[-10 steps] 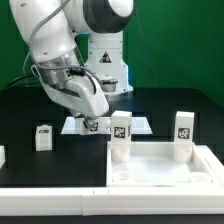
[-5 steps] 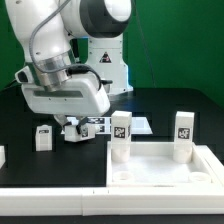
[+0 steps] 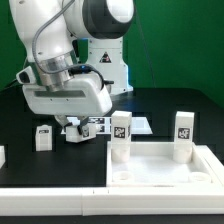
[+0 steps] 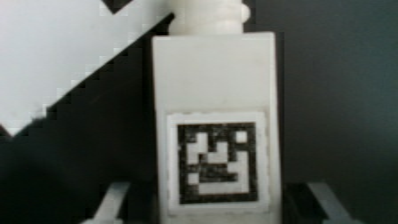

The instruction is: Assemble square table

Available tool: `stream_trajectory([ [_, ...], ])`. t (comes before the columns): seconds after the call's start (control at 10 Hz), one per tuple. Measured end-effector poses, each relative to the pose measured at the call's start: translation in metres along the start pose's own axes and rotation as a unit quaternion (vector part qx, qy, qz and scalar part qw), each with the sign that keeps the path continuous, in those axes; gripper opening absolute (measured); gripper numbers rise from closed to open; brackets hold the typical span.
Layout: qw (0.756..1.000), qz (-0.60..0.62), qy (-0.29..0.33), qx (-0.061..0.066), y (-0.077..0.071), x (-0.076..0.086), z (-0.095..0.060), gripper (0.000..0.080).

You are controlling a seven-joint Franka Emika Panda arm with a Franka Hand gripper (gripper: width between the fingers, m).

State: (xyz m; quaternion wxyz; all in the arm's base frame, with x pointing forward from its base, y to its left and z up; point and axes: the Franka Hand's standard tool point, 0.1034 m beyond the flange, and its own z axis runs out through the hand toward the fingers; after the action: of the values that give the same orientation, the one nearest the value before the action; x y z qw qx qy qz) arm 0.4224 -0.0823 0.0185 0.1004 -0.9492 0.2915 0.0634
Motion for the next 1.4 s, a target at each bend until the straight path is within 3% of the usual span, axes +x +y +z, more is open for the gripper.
stream_trajectory([
  [0.2, 1.0, -0.008, 0.011, -0.006, -0.003, -0.001, 0.002, 0.0284],
  [0.3, 1.0, -0.007, 0.011, -0.006, -0.002, -0.001, 0.002, 0.034],
  [0.4, 1.0, -0.007, 0.011, -0.006, -0.002, -0.001, 0.002, 0.0476],
  [0.5, 1.0, -0.005, 0.006, -0.005, -0.002, -0.002, 0.002, 0.0476],
  [0.6, 1.0, 0.0, -0.031, 0.002, -0.002, -0.004, -0.002, 0.061],
  [0.7, 0.999, 0.004, -0.042, 0.007, -0.002, 0.005, -0.01, 0.0637],
  [0.9, 0.99, 0.003, -0.136, 0.026, -0.007, 0.008, -0.029, 0.0648],
  [1.1, 0.977, 0.007, -0.211, 0.027, -0.013, 0.014, -0.029, 0.0648],
  [1.3, 0.963, 0.011, -0.269, 0.035, -0.011, 0.009, -0.028, 0.0648],
  [1.4, 0.956, 0.045, -0.287, 0.027, -0.01, 0.007, -0.024, 0.0648],
])
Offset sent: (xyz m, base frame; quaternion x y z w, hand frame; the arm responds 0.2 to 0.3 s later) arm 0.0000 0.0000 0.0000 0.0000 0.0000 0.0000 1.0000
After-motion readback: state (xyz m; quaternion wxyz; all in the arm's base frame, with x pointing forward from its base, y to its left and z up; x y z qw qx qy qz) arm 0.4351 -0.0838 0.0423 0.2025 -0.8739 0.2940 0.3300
